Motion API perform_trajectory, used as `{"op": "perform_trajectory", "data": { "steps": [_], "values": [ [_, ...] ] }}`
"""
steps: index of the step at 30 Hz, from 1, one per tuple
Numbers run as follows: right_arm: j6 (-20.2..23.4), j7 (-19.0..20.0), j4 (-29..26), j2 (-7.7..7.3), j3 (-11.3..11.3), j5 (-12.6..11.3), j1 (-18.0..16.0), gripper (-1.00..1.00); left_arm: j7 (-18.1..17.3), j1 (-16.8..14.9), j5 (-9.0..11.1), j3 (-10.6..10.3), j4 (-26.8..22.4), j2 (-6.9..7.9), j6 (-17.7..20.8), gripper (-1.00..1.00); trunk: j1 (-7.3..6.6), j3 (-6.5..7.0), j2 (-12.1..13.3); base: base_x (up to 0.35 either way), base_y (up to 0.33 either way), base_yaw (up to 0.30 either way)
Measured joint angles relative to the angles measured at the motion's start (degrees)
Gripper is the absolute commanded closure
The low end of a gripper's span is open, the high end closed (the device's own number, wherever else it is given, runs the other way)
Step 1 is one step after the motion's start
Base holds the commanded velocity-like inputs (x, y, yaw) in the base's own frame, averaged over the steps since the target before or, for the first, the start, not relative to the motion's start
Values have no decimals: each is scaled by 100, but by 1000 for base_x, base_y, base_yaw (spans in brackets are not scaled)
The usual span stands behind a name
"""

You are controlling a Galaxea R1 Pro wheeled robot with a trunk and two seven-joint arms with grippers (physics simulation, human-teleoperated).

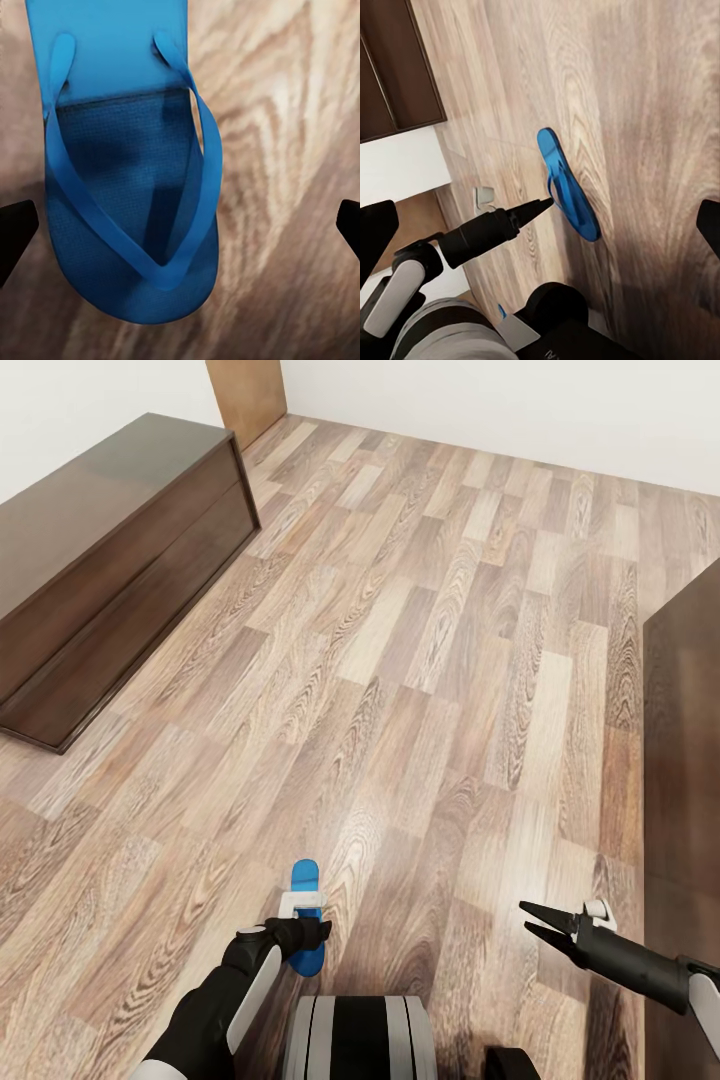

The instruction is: In the bedroom, move the book from the bed onto either nightstand, and place the two sandals side by side next to the bed.

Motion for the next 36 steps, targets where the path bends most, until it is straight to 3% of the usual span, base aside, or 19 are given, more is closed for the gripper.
{"op": "perform_trajectory", "data": {
  "steps": [17,25,36],
  "values": [
    [0,4,-8,0,5,4,0,-100,11,0,-8,6,0,0,-9,-100,0,0,0,53,0,0],
    [0,4,-15,0,11,6,0,-100,566,0,2,-6,6,-25,-45,-100,0,0,0,0,0,0],
    [0,4,-17,0,5,1,0,-100,645,0,26,-16,17,-26,-110,-100,0,0,0,0,0,0]
  ]
}}
